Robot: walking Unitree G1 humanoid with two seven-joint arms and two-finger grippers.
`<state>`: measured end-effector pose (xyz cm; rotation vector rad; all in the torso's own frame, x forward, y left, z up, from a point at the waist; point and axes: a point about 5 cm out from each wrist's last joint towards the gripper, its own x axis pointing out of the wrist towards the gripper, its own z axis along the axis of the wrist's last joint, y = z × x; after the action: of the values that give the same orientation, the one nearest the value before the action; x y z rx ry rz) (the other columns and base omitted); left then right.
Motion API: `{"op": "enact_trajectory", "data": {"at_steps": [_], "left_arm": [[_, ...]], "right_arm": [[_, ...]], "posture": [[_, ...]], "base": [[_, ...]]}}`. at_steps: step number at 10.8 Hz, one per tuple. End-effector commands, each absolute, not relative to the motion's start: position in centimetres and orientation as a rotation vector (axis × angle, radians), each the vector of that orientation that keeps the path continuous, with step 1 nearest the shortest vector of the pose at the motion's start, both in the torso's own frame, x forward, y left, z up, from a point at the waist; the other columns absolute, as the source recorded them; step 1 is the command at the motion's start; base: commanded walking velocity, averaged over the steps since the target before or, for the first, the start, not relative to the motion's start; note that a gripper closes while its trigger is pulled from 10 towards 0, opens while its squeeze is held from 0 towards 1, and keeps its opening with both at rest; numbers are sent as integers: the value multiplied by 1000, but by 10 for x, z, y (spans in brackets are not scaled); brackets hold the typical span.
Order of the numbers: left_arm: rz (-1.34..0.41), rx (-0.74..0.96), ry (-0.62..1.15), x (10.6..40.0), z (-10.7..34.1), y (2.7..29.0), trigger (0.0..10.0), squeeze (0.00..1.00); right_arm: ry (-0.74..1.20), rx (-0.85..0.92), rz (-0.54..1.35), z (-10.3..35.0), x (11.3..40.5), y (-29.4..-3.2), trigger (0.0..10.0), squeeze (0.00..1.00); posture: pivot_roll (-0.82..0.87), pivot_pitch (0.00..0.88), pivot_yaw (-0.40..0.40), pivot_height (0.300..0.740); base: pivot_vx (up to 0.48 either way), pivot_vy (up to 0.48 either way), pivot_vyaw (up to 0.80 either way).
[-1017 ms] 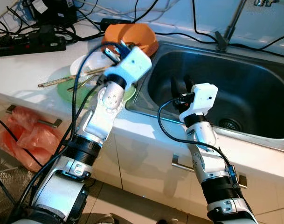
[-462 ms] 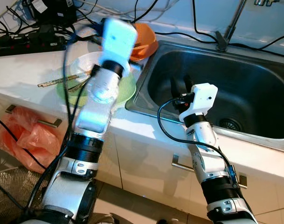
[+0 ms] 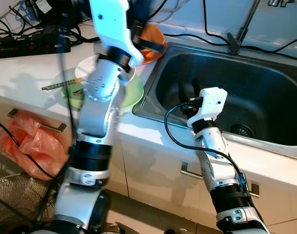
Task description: Kitchen organization
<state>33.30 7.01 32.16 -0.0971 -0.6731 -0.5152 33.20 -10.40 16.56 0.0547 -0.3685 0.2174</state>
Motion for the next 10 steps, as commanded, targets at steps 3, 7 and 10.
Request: {"op": "enact_trajectory", "data": {"at_steps": [3, 7, 10], "left_arm": [[-650, -246, -545, 339, 297, 66, 10000, 0], [-675, -216, -526, 340, 290, 64, 10000, 0], [-698, -210, -525, 340, 290, 63, 10000, 0]], "right_arm": [[-387, 30, 248, 168, 331, -105, 10000, 0], [-418, -59, 322, 172, 326, -105, 10000, 0], [-464, -126, 437, 186, 321, -100, 10000, 0]], "posture": [[23, 57, 1, 740], [10, 49, 8, 740], [3, 52, 11, 740]], "base": [[0, 0, 0], [0, 0, 0], [0, 0, 0]]}}
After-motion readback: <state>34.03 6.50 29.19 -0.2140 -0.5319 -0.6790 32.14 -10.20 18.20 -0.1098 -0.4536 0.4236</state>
